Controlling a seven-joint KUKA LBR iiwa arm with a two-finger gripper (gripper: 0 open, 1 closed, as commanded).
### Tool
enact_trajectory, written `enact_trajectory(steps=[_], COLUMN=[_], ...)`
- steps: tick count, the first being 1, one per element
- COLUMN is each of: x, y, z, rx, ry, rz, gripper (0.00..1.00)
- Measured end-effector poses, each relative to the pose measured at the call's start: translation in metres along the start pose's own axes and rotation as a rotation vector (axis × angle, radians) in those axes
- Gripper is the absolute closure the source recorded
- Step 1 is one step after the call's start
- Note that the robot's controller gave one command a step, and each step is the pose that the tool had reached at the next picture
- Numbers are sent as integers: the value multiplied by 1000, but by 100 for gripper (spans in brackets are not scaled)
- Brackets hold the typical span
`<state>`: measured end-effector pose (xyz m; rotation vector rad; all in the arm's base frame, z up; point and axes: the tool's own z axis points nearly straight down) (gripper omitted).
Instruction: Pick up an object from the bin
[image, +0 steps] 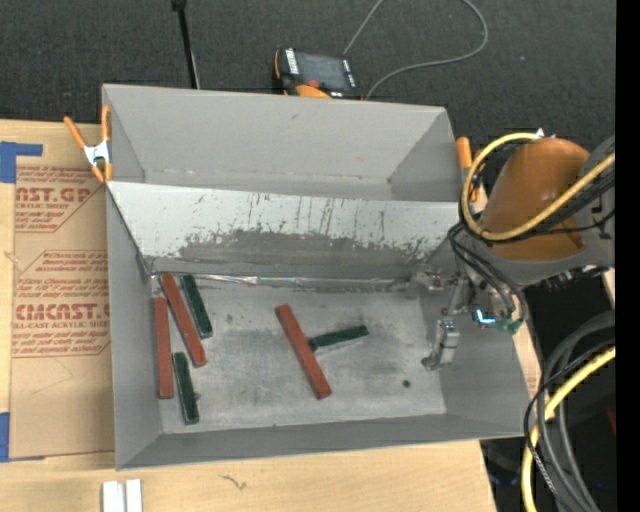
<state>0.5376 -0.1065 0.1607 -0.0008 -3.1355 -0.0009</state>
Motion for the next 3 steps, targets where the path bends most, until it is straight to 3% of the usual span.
enact_trajectory(steps=[1,2,3], x=[-25,-26,11], y=[81,78,57], z=[94,91,-57], rx=[-2,1,3], ry=[-3,-7,-15], rz=[-193,-188,-211], gripper=[0,100,100])
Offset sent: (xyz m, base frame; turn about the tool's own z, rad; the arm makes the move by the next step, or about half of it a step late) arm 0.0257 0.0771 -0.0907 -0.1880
